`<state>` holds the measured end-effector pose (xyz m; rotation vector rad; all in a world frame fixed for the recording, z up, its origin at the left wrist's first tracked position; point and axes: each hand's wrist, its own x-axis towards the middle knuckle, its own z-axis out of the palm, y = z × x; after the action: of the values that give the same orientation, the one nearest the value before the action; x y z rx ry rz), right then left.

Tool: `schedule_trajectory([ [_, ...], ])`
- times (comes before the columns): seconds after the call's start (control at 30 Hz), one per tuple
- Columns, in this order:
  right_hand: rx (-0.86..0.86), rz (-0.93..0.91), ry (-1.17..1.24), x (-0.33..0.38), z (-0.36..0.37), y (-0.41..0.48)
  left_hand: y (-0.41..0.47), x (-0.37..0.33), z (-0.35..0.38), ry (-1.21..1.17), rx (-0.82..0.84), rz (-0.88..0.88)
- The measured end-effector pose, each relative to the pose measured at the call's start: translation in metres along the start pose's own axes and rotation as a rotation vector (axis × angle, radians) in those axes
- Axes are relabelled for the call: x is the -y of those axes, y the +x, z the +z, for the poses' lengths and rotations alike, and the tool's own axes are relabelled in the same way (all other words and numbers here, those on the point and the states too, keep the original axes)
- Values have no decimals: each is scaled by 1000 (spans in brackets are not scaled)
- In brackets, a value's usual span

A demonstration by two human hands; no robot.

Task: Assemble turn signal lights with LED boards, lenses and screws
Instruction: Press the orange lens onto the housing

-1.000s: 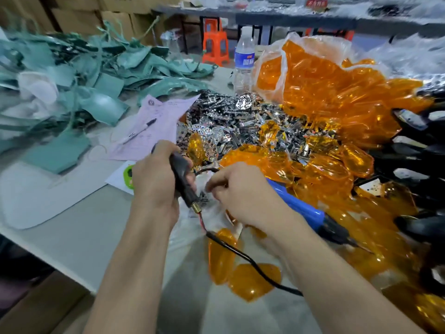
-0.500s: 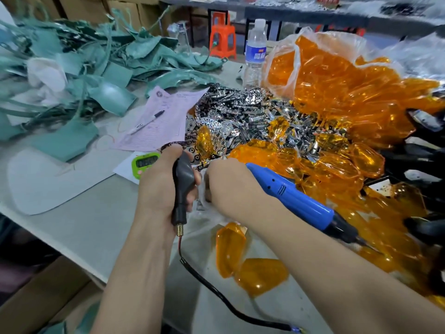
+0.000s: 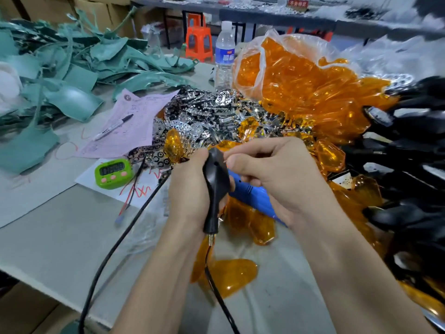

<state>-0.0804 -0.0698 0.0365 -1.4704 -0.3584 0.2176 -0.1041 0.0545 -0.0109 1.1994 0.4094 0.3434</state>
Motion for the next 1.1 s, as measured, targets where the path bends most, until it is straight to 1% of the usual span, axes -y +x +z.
schedule_trajectory([
  [0.17,-107,20,-93,-9,-23,-7,-12,5,28,90,19,51],
  [0.27,-177,4,-227,-11,-28,-9,-12,11,34,55,46,66],
  [0.33,-199,35,-251,-11,-30,-9,-13,11,37,32,67,62],
  [0.43,-148,226,-77,-7,-33,-1,-13,13,37,55,57,65],
  [0.53,-46,449,-79,-6,-32,10,-9,18,32,59,46,45],
  [0.57,1,487,-53,-6,-32,12,-7,19,31,47,45,33],
  [0.6,31,488,-25,-6,-33,14,-5,20,29,28,44,21],
  [0.63,39,448,-6,-3,-35,14,-3,20,29,2,54,4],
  [0.67,23,368,-33,1,-38,13,-2,19,28,-28,77,-22],
  [0.7,-20,263,-164,3,-43,10,-1,18,27,-61,110,-50],
  [0.73,-71,151,-435,4,-49,8,0,17,24,-93,147,-69],
  [0.77,-78,65,-788,2,-54,6,1,15,21,-120,178,-78],
  [0.8,-7,55,-1093,-2,-53,4,2,13,18,-145,196,-78],
  [0.83,89,101,-1292,-9,-48,1,4,11,14,-164,205,-73],
  [0.87,166,156,-1401,-18,-40,-2,5,9,10,-185,212,-68],
  [0.9,190,162,-1465,-29,-32,-5,7,6,6,-200,212,-64],
  [1.0,69,61,-1588,-56,-16,-5,11,-1,-7,-217,217,-35],
  [1.1,-12,46,-1557,-65,-14,-3,12,-7,-22,-211,222,2],
])
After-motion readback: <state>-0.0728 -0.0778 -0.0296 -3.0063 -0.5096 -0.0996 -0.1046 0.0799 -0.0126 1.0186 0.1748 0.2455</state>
